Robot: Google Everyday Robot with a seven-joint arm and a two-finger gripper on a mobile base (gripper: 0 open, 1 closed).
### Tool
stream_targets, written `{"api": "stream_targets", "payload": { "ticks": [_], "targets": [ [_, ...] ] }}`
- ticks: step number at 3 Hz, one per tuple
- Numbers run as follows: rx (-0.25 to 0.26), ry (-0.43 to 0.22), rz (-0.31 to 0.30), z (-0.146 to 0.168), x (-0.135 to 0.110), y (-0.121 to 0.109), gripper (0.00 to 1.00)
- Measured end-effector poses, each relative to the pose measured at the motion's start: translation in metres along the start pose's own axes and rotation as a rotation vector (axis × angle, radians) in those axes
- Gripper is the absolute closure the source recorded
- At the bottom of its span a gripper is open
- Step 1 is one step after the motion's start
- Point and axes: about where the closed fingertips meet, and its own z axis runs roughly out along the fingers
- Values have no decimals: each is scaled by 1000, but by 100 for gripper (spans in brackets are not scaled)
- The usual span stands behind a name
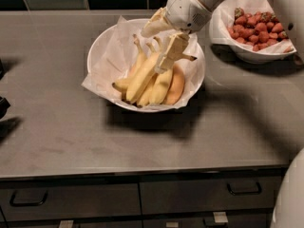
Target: Pick banana from white bowl
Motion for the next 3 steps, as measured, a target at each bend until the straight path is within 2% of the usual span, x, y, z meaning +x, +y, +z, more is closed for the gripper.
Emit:
{"api": "stream_targets", "payload": {
  "ticks": [1,2,3],
  "targets": [
    [-5,-12,1,6,0,-1,15],
    [-15,-32,15,15,4,1,11],
    [-17,-36,22,18,6,4,13]
  ]
}}
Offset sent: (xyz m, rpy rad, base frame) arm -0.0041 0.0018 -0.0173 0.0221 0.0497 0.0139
